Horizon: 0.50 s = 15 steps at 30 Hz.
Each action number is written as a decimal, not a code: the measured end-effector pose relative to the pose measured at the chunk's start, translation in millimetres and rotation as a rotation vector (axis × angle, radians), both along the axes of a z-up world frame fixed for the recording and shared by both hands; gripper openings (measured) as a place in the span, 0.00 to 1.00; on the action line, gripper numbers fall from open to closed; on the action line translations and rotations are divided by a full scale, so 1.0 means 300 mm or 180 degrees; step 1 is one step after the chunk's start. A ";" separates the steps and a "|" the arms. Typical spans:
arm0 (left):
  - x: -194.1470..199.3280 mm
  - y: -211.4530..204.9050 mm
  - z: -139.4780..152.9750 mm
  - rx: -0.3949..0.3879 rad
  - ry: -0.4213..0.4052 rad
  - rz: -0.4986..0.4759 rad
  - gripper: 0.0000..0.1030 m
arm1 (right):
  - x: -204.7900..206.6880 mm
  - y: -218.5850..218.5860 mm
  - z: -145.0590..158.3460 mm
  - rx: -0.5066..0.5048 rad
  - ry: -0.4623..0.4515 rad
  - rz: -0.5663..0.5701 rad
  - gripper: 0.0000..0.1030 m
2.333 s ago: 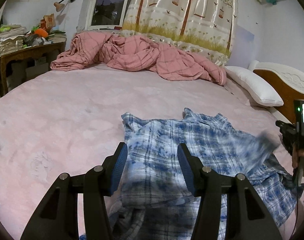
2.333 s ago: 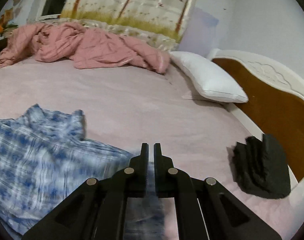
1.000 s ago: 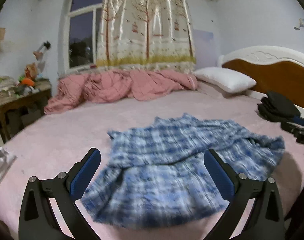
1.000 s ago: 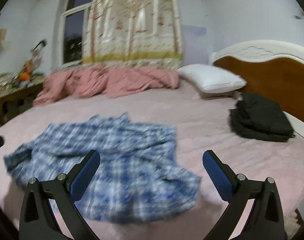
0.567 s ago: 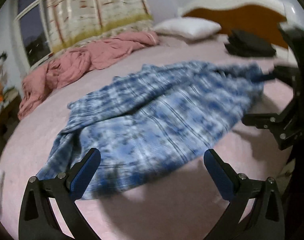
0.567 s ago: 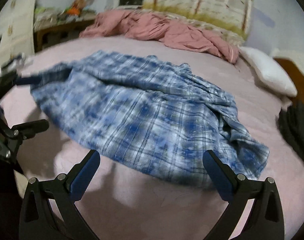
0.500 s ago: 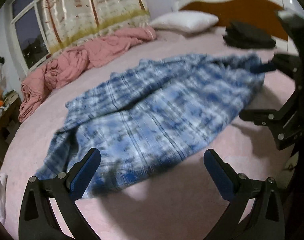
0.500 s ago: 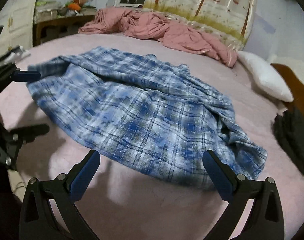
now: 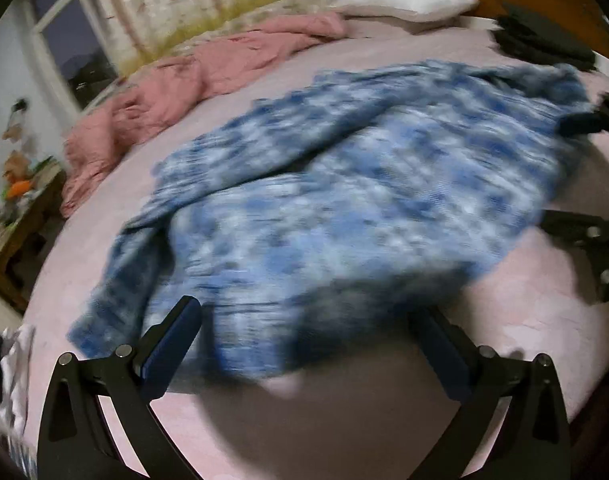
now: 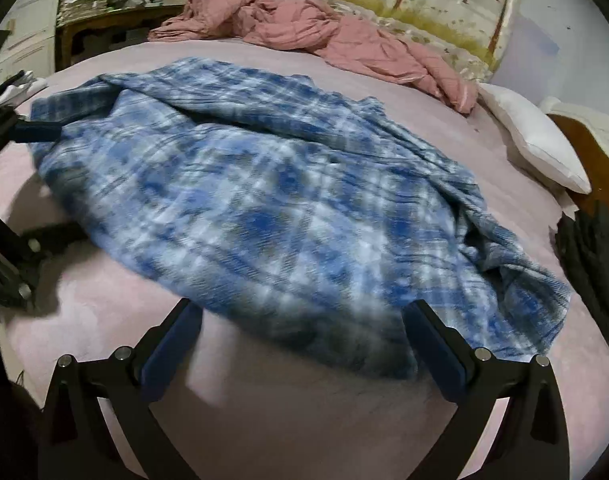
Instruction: Fold large clothes
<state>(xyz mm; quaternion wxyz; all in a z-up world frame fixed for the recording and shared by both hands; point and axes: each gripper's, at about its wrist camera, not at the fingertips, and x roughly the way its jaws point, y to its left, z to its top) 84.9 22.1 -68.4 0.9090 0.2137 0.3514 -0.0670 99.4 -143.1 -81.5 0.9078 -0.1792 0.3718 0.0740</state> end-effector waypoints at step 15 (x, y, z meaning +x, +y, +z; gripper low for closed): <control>0.064 0.214 0.029 -0.0556 0.0024 0.0591 0.46 | 0.014 -0.136 0.032 -0.0601 -0.0648 -0.0751 0.98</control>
